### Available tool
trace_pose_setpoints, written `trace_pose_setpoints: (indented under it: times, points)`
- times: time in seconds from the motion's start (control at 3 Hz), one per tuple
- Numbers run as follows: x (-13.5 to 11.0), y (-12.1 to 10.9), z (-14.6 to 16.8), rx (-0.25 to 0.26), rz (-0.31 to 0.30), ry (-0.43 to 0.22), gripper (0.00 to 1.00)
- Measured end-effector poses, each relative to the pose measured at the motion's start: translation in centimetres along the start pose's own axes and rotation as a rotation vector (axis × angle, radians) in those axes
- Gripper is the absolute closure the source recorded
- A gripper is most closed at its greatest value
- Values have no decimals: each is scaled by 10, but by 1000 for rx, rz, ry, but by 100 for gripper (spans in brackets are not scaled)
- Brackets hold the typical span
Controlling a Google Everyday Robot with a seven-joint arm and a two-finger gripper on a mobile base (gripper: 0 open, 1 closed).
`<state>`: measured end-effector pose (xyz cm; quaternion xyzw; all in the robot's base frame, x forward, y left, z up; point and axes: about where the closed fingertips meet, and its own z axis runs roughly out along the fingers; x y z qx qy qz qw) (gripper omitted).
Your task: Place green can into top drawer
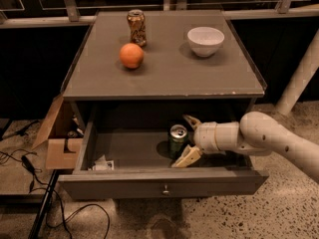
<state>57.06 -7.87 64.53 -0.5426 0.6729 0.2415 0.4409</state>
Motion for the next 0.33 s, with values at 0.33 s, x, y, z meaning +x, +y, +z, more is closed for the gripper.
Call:
trace_pose_setpoints:
  times: [0.33]
  points:
    - [0, 0, 0, 0, 0, 0, 0]
